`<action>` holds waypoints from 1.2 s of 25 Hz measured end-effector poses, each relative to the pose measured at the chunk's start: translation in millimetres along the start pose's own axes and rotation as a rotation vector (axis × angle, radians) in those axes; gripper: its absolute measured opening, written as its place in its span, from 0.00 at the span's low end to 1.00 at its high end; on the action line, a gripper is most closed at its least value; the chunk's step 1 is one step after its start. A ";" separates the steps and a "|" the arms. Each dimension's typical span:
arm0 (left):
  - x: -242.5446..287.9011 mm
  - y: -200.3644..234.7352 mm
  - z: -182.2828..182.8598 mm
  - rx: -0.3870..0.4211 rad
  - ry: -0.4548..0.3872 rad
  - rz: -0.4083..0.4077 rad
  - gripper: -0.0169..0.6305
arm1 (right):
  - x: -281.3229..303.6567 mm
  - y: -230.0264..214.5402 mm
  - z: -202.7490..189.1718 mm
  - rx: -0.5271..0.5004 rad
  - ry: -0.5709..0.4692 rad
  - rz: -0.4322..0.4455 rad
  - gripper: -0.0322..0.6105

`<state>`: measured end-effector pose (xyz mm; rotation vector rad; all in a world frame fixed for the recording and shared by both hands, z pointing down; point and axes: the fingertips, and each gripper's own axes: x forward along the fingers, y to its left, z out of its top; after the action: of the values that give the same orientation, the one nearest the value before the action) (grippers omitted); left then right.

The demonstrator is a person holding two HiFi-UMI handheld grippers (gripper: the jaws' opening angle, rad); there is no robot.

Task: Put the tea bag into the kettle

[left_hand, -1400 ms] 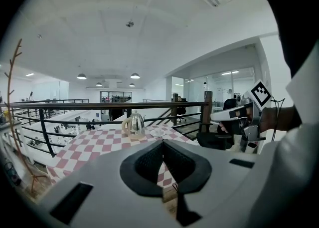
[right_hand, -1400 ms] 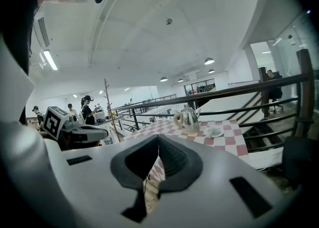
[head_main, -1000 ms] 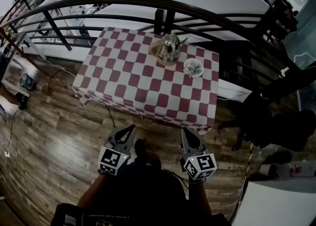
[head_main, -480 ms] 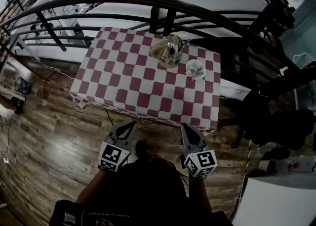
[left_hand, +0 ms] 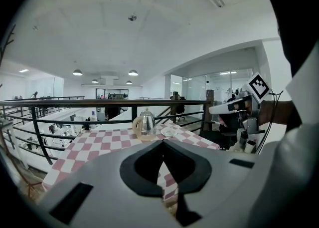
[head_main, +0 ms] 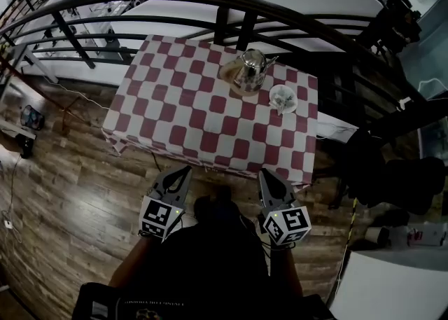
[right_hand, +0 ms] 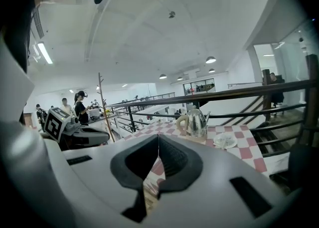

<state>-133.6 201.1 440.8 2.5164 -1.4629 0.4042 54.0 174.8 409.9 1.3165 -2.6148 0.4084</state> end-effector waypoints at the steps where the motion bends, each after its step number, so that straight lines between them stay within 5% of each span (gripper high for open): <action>1: 0.0 2.0 -0.2 -0.003 0.000 0.004 0.04 | 2.2 -0.5 0.9 -0.002 0.001 0.002 0.08; 14: 39.0 29.1 17.7 0.001 0.021 0.020 0.04 | 51.2 -41.3 19.4 0.004 0.007 0.007 0.08; 30: 160.7 55.0 78.9 0.061 0.004 -0.045 0.04 | 130.4 -142.2 55.7 0.042 -0.014 -0.006 0.08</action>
<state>-95.1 18.7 422.1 2.5891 -1.4100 0.4524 89.6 -22.7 417.2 1.3452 -2.6269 0.4564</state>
